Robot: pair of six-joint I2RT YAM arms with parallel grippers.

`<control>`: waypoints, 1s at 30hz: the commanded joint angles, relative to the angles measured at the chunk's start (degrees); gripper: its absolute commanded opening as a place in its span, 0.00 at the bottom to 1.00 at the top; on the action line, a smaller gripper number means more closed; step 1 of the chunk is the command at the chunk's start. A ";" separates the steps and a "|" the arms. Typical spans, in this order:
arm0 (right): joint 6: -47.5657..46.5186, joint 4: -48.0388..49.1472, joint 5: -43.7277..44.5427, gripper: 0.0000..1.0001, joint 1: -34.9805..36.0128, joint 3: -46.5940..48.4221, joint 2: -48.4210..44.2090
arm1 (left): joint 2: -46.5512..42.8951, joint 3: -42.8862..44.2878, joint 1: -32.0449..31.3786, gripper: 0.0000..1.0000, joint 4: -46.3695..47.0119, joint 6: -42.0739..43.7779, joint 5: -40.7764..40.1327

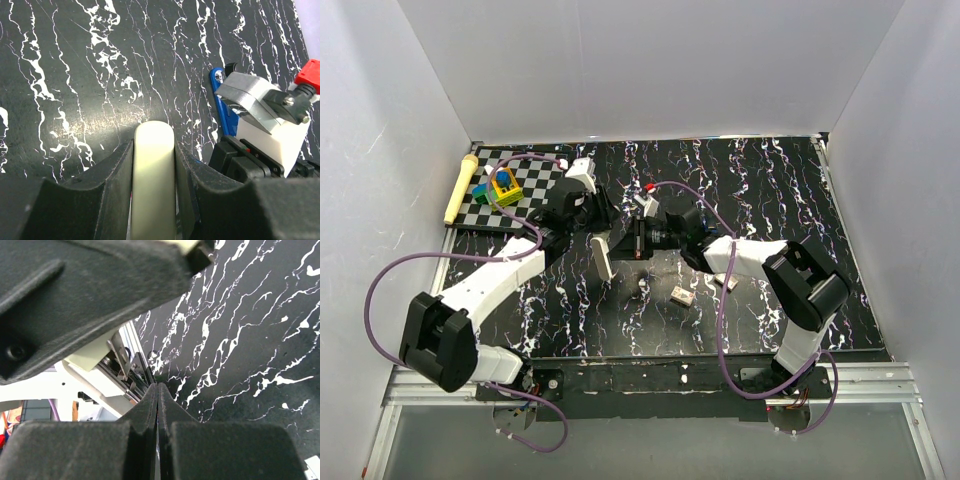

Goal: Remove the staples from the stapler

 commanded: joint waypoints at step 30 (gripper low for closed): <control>-23.63 -37.69 6.17 0.01 6.69 5.03 -20.91 | -18.21 0.42 0.23 0.00 -2.58 3.60 1.33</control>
